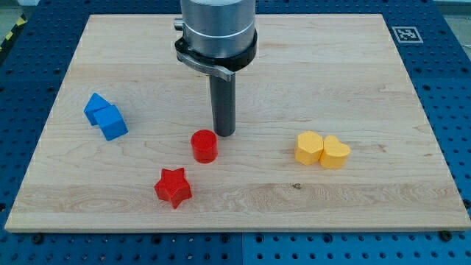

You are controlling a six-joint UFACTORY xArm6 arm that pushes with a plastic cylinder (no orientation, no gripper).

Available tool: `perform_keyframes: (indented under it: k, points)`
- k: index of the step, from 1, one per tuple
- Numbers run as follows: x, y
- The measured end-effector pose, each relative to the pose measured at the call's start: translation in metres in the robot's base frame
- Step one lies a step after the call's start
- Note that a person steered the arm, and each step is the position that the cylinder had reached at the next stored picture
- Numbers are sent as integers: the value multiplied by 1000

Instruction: Push the red star into the red circle

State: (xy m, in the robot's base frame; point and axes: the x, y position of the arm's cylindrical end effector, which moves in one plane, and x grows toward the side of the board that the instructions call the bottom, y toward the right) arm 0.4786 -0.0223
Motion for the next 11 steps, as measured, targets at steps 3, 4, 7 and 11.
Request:
perform_keyframes:
  k: [3,4,7,11]
  points:
    - [-36,-24]
    - [3,-12]
    - [67,-112]
    - [95,-83]
